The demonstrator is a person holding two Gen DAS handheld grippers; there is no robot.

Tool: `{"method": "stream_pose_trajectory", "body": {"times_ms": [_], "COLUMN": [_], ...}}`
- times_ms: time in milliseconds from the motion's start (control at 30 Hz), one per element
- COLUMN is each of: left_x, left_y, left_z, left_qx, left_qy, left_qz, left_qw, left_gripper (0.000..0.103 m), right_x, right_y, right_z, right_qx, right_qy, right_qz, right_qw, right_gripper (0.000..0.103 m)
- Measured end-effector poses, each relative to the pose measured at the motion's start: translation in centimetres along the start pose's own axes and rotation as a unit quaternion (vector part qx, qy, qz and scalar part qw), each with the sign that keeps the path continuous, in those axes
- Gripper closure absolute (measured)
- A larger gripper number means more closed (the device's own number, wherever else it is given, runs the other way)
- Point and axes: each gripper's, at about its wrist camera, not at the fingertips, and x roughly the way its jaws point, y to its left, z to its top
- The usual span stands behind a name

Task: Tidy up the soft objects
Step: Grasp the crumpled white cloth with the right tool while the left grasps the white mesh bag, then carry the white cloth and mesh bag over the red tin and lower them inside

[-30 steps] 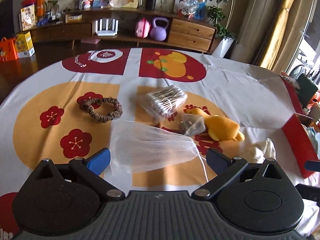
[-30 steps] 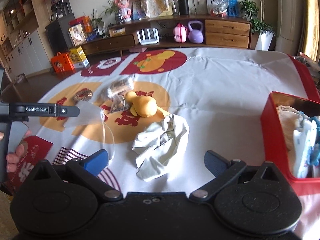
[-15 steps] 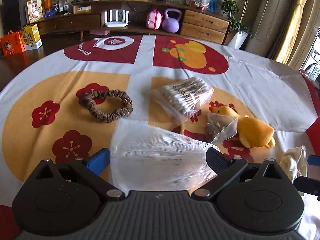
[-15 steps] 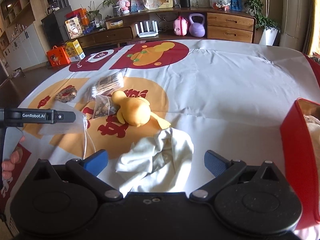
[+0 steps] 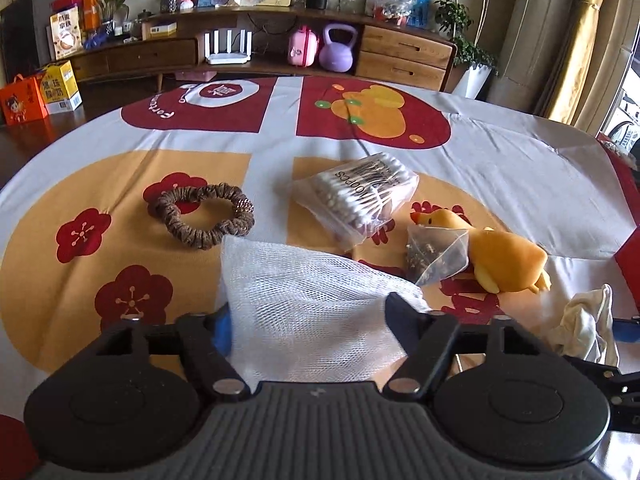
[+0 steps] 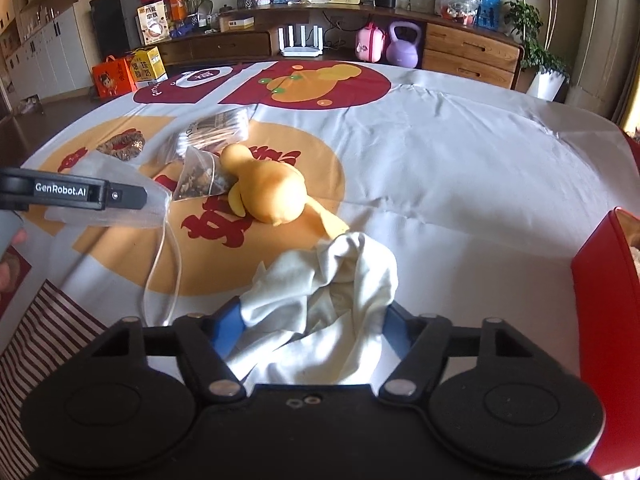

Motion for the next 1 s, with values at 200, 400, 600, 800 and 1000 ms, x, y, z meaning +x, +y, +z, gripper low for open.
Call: {"method": "stream_pose_trajectory", "body": {"times_ms": [200, 400, 600, 800, 1000], "left_x": [-1.0, -2.0, -3.7, -6.2, -9.3], "left_y": [-1.0, -1.6, -2.2, -3.7, -6.1], "left_z": [0.0, 0.0, -0.1, -0.3, -0.4], "left_qx": [0.016, 0.021, 0.017, 0.015, 0.021], "left_qy": [-0.014, -0.022, -0.033, -0.05, -0.063], "left_qz": [0.012, 0.012, -0.003, -0.019, -0.052], "left_qw": [0.9997, 0.9995, 0.9993, 0.9984, 0.9964], "left_gripper": [0.066, 0.082, 0.09, 0.091, 0.091], "right_x": [-0.4, -1.2, -2.3, -4.7, -8.2], "right_y": [0.2, 0.0, -0.5, -1.2, -2.1], "right_z": [-0.2, -0.4, -0.8, -1.3, -1.7], "right_qx": [-0.007, -0.006, 0.013, 0.036, 0.048], "right_qy": [-0.01, -0.019, -0.027, -0.047, -0.069], "right_qz": [-0.015, -0.014, 0.001, 0.011, 0.02], "right_qw": [1.0, 1.0, 1.0, 0.998, 0.996], "right_gripper": [0.062, 0.082, 0.089, 0.089, 0.089]}}
